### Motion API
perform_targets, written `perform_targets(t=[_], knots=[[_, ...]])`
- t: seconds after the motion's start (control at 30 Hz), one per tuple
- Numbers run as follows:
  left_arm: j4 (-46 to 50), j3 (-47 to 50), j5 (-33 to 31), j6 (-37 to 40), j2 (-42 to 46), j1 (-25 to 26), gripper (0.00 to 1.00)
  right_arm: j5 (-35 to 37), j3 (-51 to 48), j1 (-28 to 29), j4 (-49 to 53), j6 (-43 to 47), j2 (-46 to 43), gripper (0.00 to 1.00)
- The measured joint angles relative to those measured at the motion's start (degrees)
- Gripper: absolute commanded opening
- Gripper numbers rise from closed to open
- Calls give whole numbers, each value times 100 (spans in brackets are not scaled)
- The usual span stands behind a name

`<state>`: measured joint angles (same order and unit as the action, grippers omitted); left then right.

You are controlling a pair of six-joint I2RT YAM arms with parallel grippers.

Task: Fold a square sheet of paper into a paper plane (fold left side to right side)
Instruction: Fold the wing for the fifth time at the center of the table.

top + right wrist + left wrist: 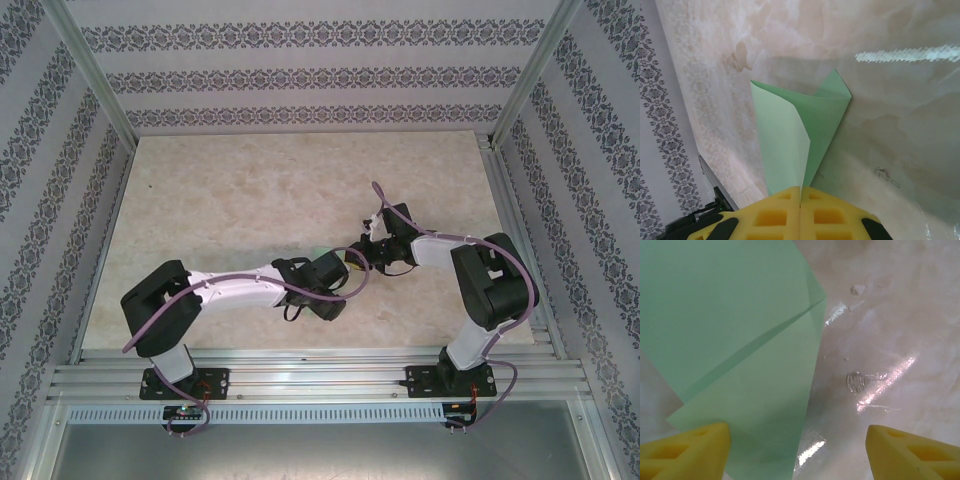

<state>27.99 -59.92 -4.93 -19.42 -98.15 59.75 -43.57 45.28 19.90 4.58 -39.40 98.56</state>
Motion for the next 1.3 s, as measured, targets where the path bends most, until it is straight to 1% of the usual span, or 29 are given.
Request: perform_targets(t=[0.2,0.3,0.4,0.57,0.7,0.77,0.87,0.93,1.2,1.3], knots=[[129,-186,-361,-15,-337,44,72,2,15,0,55,2,50,0],[197,-238,-507,-22,-529,127,70,0,63,35,107,2,57,0],[225,-289,-586,-61,-651,195,66,0,87,37,109,4,61,0],[249,-341,-632,-164,-699,221,56,4,109,35,234,26,63,0],[249,-350,-632,-203,-704,227,52,9,151,35,339,52,72,1],[251,-350,-632,-212,-704,227,52,13,168,37,374,68,72,2],[254,-350,-643,-216,-704,227,58,31,184,37,435,101,72,2],[278,-358,-675,-232,-704,227,59,52,192,37,483,142,76,2],[487,-619,-813,-232,-704,238,58,114,216,101,579,197,142,2],[496,-704,-876,-232,-704,271,56,114,227,111,588,199,151,2]])
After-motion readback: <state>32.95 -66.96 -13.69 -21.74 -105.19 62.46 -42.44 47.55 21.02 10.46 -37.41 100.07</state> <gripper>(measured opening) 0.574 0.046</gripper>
